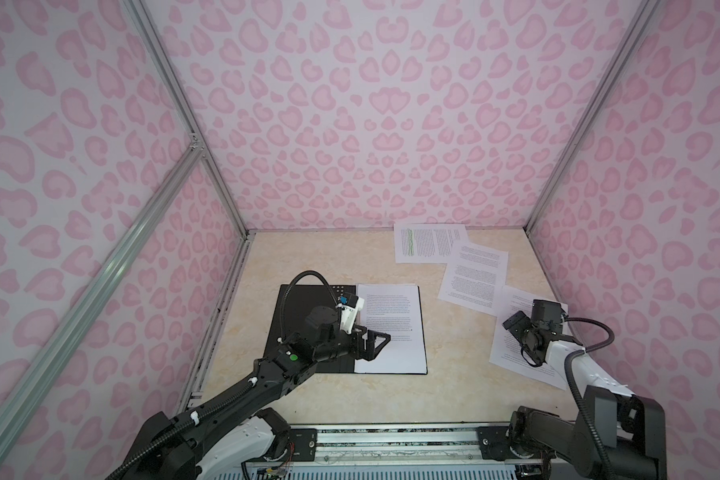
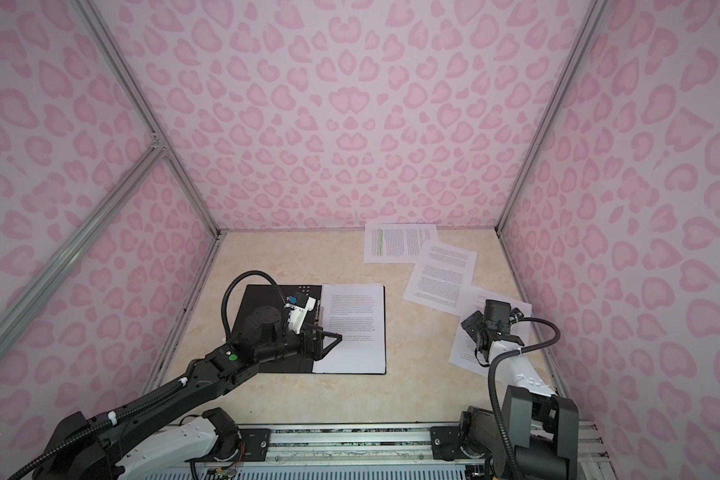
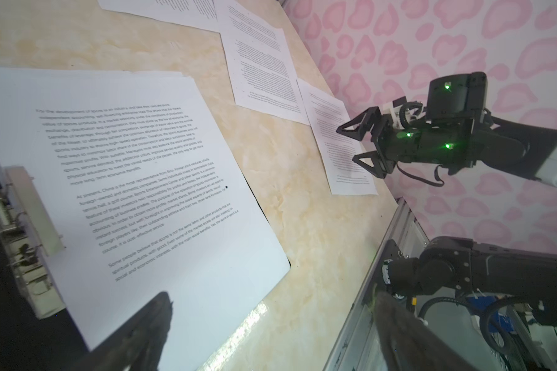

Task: Put the files into the folder

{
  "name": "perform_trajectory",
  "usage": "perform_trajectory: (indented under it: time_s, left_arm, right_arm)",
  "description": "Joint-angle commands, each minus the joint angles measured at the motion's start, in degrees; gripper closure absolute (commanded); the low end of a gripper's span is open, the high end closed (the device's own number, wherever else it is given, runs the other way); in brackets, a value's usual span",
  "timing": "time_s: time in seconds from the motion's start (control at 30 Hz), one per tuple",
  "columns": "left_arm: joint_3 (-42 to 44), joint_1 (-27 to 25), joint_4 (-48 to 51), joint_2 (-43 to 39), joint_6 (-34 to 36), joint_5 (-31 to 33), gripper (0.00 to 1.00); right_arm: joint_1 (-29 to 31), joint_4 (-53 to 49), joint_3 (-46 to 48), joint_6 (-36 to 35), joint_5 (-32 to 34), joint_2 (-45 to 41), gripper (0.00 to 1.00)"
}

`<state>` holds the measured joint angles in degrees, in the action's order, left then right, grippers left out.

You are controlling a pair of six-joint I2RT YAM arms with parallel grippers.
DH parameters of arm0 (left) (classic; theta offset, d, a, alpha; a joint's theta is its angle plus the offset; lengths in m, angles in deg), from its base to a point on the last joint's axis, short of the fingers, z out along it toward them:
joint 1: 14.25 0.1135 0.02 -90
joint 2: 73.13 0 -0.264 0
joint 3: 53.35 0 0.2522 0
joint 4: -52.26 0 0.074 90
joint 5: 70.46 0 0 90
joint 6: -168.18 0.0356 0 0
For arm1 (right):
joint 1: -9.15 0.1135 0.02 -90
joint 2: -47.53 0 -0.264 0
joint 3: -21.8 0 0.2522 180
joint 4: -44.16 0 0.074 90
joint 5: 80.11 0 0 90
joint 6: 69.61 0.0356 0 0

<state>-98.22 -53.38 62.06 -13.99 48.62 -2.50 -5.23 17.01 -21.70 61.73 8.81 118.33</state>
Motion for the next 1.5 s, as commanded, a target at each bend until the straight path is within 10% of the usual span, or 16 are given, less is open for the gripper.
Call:
perform_trajectory:
  time_s: [0.0,0.6,1.03,1.47]
  left_arm:
    - [-1.14,-0.63,-1.67,1.19,2.0,-0.57,0.01]
    - [-1.22,-0.86,-1.79,2.84,2.33,1.56,0.01]
    - [-10.68,-18.55,-14.14,24.98,-14.52,5.37,0.01]
    - [-28.27,-25.2,-29.87,56.48,-44.24,12.46,0.03]
  right_arm:
    - [0.13,1.9,-0.45,-0.84,-4.81,3.75,0.04]
    - [23.15,19.64,-0.2,11.31,-18.41,8.02,0.06]
    - [5.67,5.11,-0.21,-2.01,-19.08,3.94,0.06]
    - [5.58,5.96,2.83,-1.44,-23.48,4.7,0.07]
